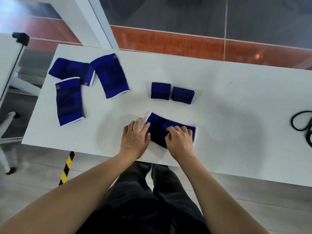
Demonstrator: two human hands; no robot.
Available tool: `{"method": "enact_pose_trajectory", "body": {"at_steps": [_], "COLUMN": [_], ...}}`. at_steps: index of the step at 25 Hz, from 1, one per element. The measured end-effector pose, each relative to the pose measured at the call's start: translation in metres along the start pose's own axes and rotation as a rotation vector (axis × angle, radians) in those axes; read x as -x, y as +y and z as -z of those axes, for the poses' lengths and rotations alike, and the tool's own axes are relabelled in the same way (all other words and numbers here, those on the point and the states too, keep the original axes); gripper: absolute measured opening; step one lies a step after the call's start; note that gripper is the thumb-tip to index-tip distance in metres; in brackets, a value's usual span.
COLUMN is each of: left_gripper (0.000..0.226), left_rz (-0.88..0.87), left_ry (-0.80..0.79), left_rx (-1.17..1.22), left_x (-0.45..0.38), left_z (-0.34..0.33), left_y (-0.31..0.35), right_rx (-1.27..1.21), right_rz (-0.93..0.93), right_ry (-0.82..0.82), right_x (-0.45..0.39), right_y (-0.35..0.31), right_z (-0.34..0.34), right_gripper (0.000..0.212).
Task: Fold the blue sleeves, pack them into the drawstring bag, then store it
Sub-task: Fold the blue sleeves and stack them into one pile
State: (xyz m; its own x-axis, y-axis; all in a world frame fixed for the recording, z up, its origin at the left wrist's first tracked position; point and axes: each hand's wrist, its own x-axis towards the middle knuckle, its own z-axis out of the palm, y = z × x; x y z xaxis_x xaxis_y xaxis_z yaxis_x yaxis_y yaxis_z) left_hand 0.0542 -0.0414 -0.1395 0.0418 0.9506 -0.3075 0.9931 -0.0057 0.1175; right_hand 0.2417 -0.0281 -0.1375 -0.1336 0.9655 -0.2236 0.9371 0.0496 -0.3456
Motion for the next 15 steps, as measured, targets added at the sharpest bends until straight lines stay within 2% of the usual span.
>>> {"method": "enact_pose_trajectory", "body": {"at_steps": [3, 7, 15], "left_gripper": [0.053, 0.057, 0.058], "left_rz": [0.128, 0.167, 0.132], "left_ry": [-0.018, -0.062, 0.052], "left_rx": [-0.018, 0.005, 0.123], "left_x": [-0.008, -0.029, -0.064], "left_z": [0.009, 0.018, 0.041], "left_y": [-0.021, -0.04, -0.099], "right_rx": [0.064, 0.024, 0.15], "right_rz": [0.194, 0.281, 0.184], "right_ry": [-0.039, -0.3, -0.214], "right_x": [-0.001, -0.003, -0.019], "right_y": [-0.013, -0.016, -0.057], "right_z": [-0.003, -0.005, -0.02], "right_gripper": [0.032, 0.053, 0.056]}}
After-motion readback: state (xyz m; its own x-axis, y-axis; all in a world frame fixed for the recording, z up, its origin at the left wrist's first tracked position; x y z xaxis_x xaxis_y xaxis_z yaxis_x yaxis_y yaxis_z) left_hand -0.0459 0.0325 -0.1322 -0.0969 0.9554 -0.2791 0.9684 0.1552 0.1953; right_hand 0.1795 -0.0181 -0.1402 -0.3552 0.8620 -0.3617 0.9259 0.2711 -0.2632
